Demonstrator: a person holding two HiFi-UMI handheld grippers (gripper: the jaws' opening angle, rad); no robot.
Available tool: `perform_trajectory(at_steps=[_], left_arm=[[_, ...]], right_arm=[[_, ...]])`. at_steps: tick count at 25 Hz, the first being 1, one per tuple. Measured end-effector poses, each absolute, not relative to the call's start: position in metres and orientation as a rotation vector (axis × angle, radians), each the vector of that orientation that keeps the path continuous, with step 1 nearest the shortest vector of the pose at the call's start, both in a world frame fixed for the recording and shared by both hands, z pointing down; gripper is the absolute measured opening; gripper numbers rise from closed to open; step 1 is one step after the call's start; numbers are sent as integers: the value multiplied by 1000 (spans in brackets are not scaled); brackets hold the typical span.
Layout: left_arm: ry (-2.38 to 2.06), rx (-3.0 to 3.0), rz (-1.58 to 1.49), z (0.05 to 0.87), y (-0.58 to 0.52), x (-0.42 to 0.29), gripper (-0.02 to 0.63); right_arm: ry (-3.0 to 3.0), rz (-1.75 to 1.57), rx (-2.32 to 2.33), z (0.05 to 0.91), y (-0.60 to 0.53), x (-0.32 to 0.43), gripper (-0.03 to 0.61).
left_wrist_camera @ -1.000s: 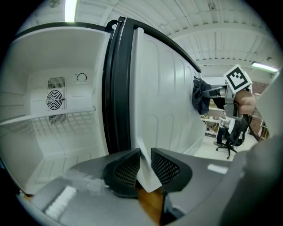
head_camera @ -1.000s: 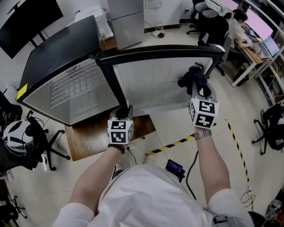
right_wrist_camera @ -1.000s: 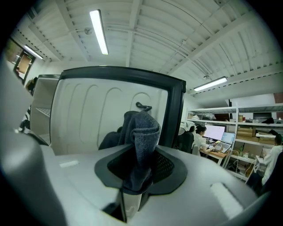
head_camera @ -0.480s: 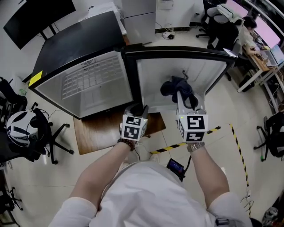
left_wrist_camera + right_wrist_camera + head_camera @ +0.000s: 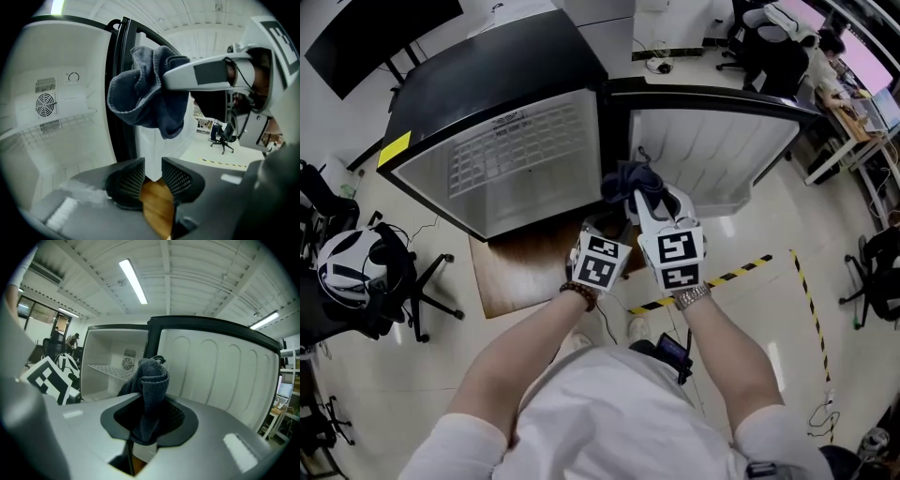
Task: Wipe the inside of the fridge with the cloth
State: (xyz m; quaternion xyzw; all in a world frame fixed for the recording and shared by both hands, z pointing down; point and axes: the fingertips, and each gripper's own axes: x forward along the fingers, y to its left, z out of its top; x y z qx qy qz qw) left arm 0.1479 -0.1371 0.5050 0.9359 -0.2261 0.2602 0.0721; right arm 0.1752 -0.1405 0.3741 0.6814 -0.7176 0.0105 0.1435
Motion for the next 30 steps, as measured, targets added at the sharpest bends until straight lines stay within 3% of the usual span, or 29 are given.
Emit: perform_trajectory(at_steps=[22, 30], left_arm=[[-987, 2660, 621, 504, -157, 167, 113], [-970, 2675, 633, 504, -157, 171, 70]], right_arm=[[-2254, -24, 1741, 394, -167, 180, 92], [-2229, -16, 1785, 398, -165, 193, 92]])
